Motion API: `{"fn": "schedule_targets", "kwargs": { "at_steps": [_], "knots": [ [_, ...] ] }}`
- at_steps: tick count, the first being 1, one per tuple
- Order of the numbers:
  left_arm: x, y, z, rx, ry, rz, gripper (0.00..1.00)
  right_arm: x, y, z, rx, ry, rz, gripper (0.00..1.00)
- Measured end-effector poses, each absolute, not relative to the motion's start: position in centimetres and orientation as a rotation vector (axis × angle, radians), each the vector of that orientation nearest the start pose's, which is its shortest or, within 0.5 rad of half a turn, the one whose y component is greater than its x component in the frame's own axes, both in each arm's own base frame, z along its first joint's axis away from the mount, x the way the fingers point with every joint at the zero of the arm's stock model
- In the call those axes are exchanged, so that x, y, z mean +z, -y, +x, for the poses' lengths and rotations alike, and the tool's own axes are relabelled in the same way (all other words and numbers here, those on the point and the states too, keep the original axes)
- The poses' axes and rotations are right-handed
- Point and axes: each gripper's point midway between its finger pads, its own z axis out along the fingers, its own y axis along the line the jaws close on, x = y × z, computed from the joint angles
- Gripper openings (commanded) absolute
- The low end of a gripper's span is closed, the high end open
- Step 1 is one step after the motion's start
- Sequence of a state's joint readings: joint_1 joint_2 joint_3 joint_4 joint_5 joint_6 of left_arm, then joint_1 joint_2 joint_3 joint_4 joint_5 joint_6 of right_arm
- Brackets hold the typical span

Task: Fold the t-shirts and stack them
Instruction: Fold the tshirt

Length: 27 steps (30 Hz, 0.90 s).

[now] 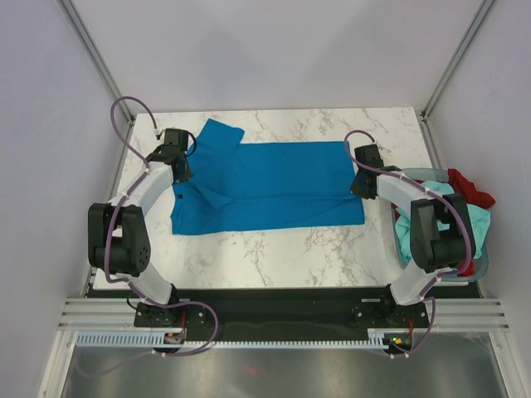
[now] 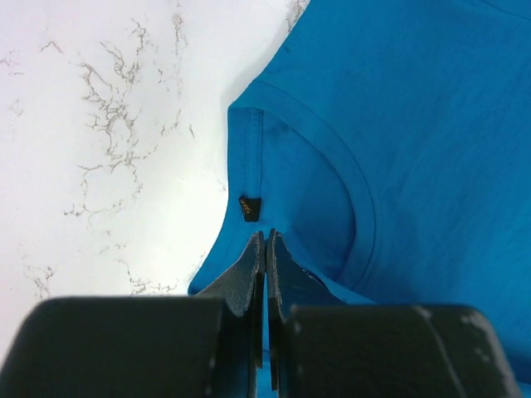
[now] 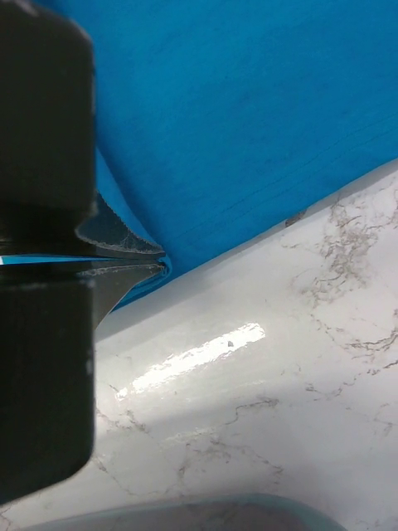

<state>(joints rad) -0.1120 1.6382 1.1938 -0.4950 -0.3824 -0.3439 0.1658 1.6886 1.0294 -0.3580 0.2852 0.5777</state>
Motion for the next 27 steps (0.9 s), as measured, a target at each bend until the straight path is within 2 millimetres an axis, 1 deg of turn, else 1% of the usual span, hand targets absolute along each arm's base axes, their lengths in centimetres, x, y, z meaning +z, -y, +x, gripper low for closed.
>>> {"fn": "schedule_targets", "kwargs": {
  "at_steps": [8,12,15,16,17,19,20,21,23,24,25,27],
  "knots": [
    [10.7,-0.9,40.9,0.284,-2.399,-0.442,0.02,4.7,-3.7,38.9,-0.073,-2.44,0.599,0.0],
    [10.2,-1.1,40.9,0.291,-2.412,-0.445,0.02,4.5,-3.8,39.3,-0.07,-2.448,0.584,0.01],
    [10.0,-1.3,40.7,0.299,-2.427,-0.457,0.02,4.3,-3.9,39.6,-0.069,-2.454,0.573,0.15],
    [10.0,-1.4,40.6,0.302,-2.431,-0.462,0.03,4.4,-4.0,39.7,-0.066,-2.454,0.569,0.27],
    [10.0,-1.6,40.5,0.306,-2.435,-0.469,0.14,4.6,-4.0,39.9,-0.063,-2.45,0.568,0.33],
    [10.4,-1.8,40.5,0.309,-2.434,-0.486,0.25,5.2,-4.1,40.3,-0.059,-2.446,0.552,0.4],
    [10.7,-1.9,40.5,0.313,-2.434,-0.494,0.36,5.6,-4.2,40.5,-0.053,-2.442,0.544,0.4],
    [11.0,-2.0,40.6,0.313,-2.429,-0.502,0.39,6.0,-4.2,40.5,-0.049,-2.442,0.535,0.4],
    [11.7,-2.0,40.7,0.304,-2.416,-0.517,0.42,6.7,-4.4,40.1,-0.032,-2.449,0.513,0.33],
    [12.0,-2.0,40.6,0.299,-2.411,-0.521,0.43,7.1,-4.6,39.8,-0.021,-2.455,0.501,0.31],
    [12.6,-2.0,40.4,0.289,-2.405,-0.524,0.42,7.4,-4.7,39.5,-0.008,-2.458,0.494,0.26],
    [13.8,-1.4,39.9,0.234,-2.383,-0.529,0.43,7.9,-4.9,38.8,0.017,-2.458,0.469,0.24]
  ]
}}
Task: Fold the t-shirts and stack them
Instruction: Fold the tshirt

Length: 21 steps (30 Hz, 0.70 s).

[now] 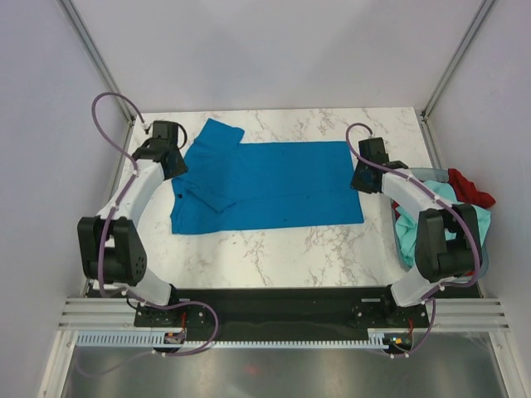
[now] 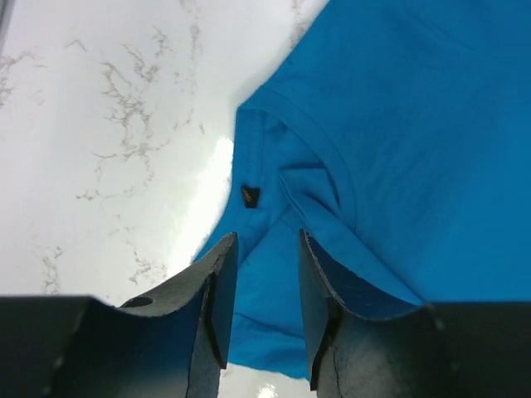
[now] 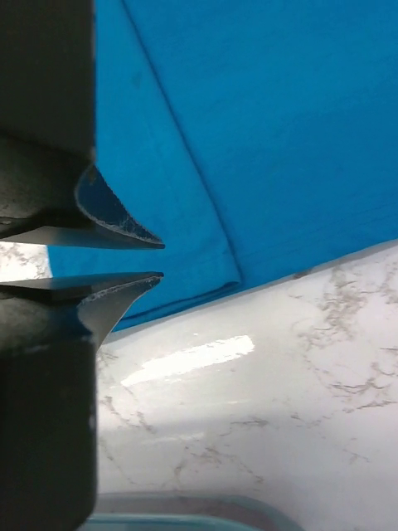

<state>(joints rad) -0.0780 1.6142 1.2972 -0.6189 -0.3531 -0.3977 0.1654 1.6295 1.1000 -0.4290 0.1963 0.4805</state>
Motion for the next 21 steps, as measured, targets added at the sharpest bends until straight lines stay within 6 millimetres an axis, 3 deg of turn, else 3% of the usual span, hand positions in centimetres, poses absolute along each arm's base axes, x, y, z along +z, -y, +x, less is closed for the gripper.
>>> {"fn": "schedule_targets", "kwargs": {
  "at_steps": [3,6,9,14,16,21],
  "knots": [
    [15.7,0.0,38.6,0.097,-2.35,-0.531,0.42,7.5,-5.1,37.5,0.036,-2.484,0.454,0.23],
    [16.1,1.8,37.0,-0.044,-2.354,-0.533,0.41,6.1,-5.3,36.3,0.048,-2.529,0.45,0.22],
    [13.9,3.4,35.3,-0.146,-2.419,-0.547,0.44,4.9,-5.5,35.1,0.057,-2.567,0.452,0.21],
    [8.5,4.7,31.2,-0.215,-2.585,-0.584,0.49,2.4,-4.9,32.6,0.023,-2.624,0.469,0.21],
    [8.0,4.7,30.6,-0.212,-2.607,-0.59,0.49,1.9,-4.6,31.7,0.012,-2.624,0.485,0.2],
    [8.9,3.5,30.8,-0.188,-2.558,-0.639,0.5,1.8,-4.1,30.2,-0.001,-2.598,0.513,0.2]
  ]
}}
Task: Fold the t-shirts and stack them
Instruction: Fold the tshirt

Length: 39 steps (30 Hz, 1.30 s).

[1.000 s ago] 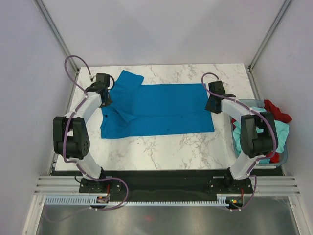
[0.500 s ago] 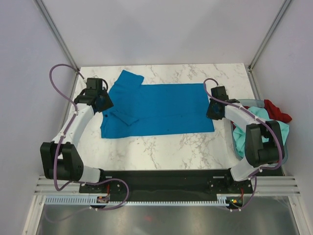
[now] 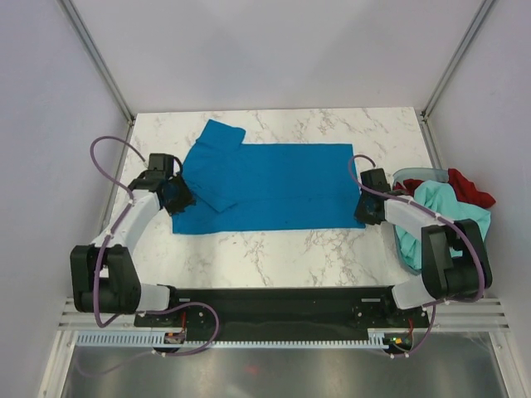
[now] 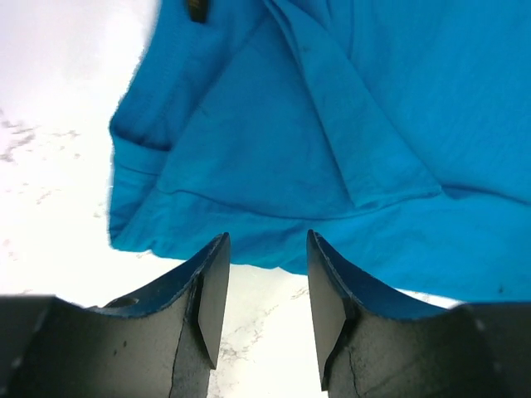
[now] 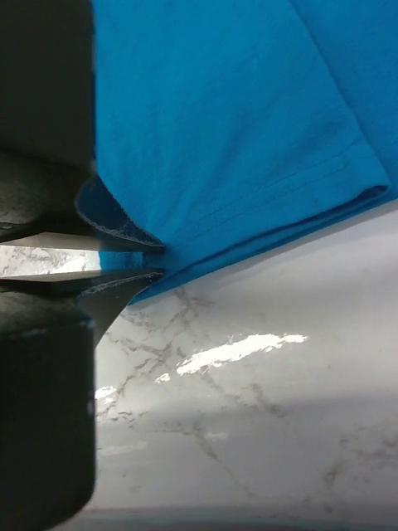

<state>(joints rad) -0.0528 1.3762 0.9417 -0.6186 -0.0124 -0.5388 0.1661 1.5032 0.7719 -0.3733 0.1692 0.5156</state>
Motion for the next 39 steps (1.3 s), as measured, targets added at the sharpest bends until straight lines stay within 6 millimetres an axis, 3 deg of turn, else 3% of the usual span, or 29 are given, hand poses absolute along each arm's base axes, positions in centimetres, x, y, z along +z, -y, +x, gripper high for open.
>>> {"fn": "schedule_targets", "kwargs": {
  "at_steps": [5,10,15,21,31,39],
  "knots": [
    [9.6,1.1,29.5,-0.14,-2.475,-0.759,0.49,1.8,-3.6,28.0,-0.007,-2.582,0.543,0.19],
    [7.8,-0.8,27.4,-0.094,-2.471,-0.898,0.48,1.9,-3.4,26.0,-0.008,-2.592,0.582,0.2],
    [6.3,-1.0,26.4,-0.077,-2.491,-0.969,0.47,2.1,-3.3,25.4,-0.007,-2.595,0.596,0.2],
    [5.1,-1.1,26.7,-0.076,-2.476,-1.021,0.44,2.0,-3.3,25.3,-0.013,-2.6,0.598,0.2],
    [2.1,-2.6,26.7,0.07,-2.538,-1.09,0.41,2.4,-2.0,25.1,-0.1,-2.561,0.651,0.2],
    [4.3,-3.7,29.8,0.095,-2.47,-1.056,0.43,2.7,-1.8,25.0,-0.108,-2.547,0.657,0.2]
  ]
}}
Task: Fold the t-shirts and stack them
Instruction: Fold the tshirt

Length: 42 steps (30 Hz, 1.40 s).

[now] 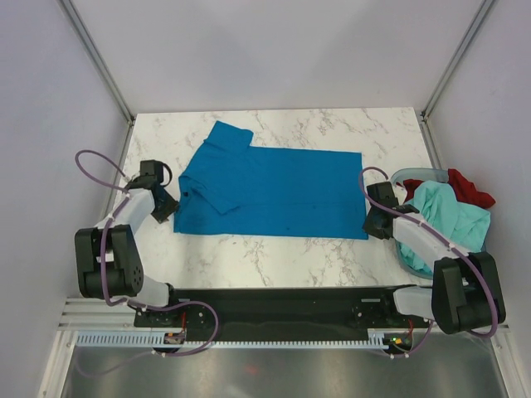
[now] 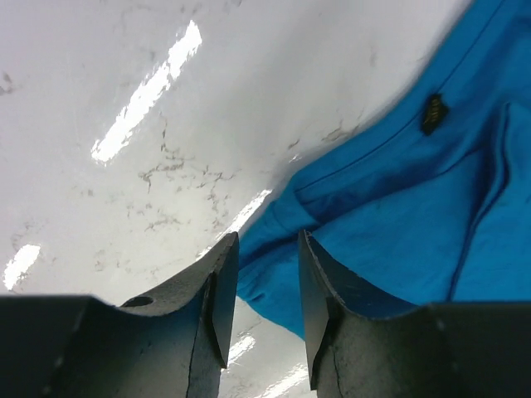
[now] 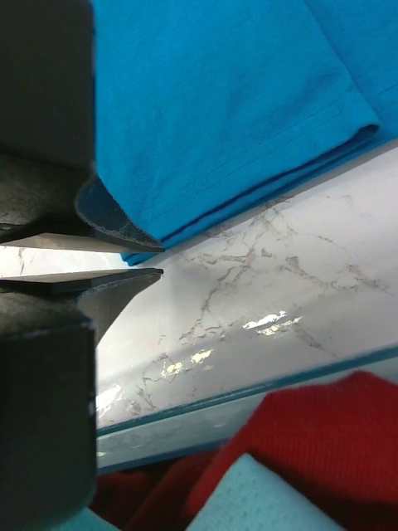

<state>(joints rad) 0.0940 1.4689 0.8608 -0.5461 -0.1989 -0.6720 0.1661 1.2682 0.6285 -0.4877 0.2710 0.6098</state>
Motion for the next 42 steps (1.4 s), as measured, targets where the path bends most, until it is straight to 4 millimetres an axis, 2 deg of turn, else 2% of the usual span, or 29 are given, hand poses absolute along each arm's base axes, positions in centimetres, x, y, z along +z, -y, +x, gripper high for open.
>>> {"fn": "schedule_targets", "kwargs": {
  "at_steps": [6,10,13,17,21,24,28,33,37,42],
  "knots": [
    [8.3,-3.8,31.6,0.045,-2.391,-0.982,0.46,3.5,-2.1,24.7,-0.089,-2.539,0.646,0.22],
    [11.3,-1.6,32.5,-0.151,-2.333,-0.921,0.47,5.1,-3.3,25.1,-0.028,-2.51,0.612,0.23],
    [11.9,0.3,33.2,-0.28,-2.33,-0.885,0.47,6.6,-4.6,25.9,0.033,-2.474,0.575,0.23],
    [11.2,3.2,33.9,-0.416,-2.345,-0.845,0.48,8.0,-5.7,26.4,0.087,-2.429,0.537,0.24],
    [9.2,7.4,34.1,-0.49,-2.422,-0.778,0.48,9.1,-6.0,27.1,0.124,-2.378,0.544,0.24],
    [7.4,9.3,34.1,-0.517,-2.478,-0.762,0.48,9.4,-6.1,27.4,0.138,-2.358,0.549,0.24],
    [6.1,9.6,34.1,-0.503,-2.503,-0.802,0.49,9.6,-6.2,27.5,0.141,-2.351,0.549,0.24],
    [5.8,10.1,34.4,-0.494,-2.491,-0.818,0.5,9.6,-6.2,27.5,0.143,-2.348,0.549,0.24],
    [5.2,10.7,34.4,-0.486,-2.505,-0.811,0.46,9.7,-6.1,27.5,0.143,-2.344,0.549,0.24],
    [4.6,10.7,34.4,-0.463,-2.505,-0.836,0.45,9.8,-6.0,27.5,0.138,-2.34,0.551,0.24]
  ]
}}
